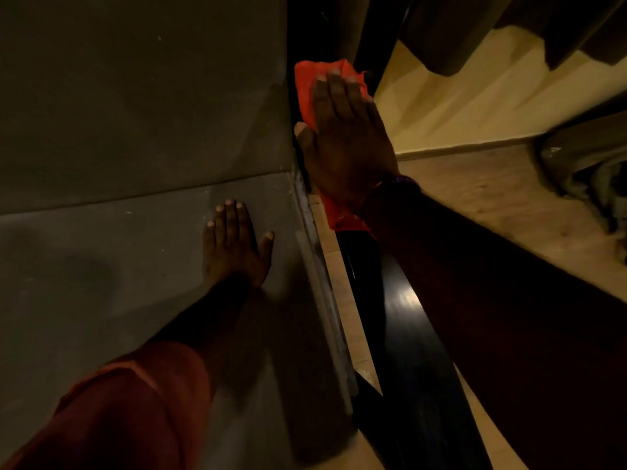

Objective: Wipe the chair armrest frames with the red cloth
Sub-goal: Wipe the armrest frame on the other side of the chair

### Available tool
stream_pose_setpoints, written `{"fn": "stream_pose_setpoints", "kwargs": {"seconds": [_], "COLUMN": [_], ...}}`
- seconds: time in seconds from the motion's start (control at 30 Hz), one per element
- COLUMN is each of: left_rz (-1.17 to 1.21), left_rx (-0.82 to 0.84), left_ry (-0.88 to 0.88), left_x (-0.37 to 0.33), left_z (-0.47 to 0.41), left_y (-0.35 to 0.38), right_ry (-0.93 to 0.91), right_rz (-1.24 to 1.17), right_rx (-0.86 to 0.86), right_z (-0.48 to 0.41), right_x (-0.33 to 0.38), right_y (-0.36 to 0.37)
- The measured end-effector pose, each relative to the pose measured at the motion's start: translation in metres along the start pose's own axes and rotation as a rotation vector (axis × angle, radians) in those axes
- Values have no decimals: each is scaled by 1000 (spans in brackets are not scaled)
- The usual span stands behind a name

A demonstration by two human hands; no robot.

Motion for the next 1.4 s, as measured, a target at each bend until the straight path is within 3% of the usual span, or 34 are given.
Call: {"fn": "stream_pose_setpoints", "kwargs": {"seconds": [0.73,1.03,1.17,1.33,1.4], "left_rz": [43,43,201,402,563], "left_rx": [-45,116,226,364,389], "left_ry": [-27,-100,-163,-183,-268], "left_x": [-27,-34,-44,-64,-68], "left_z": [254,309,317,346,368], "left_y": [56,82,66,5,-31], "right_ry": [-10,25,50,-12,2], "right_rz": [60,-7,-51,-210,-346], "right_rx": [-2,9,-5,-115,-121], "right_z": [315,391,412,435,445], "right_x": [-12,-17,-13,-4,-3], "right_y": [-10,-8,-7,-33,-51]}}
Point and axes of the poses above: each hand's wrist, its own z-axis away from the middle knuckle, its own y-axis out of the palm, x = y × z, the point moved 6 cm from there along -z, towards the middle knuckle, and after that the axes turned 6 degrees about z, right-handed, at the moved point
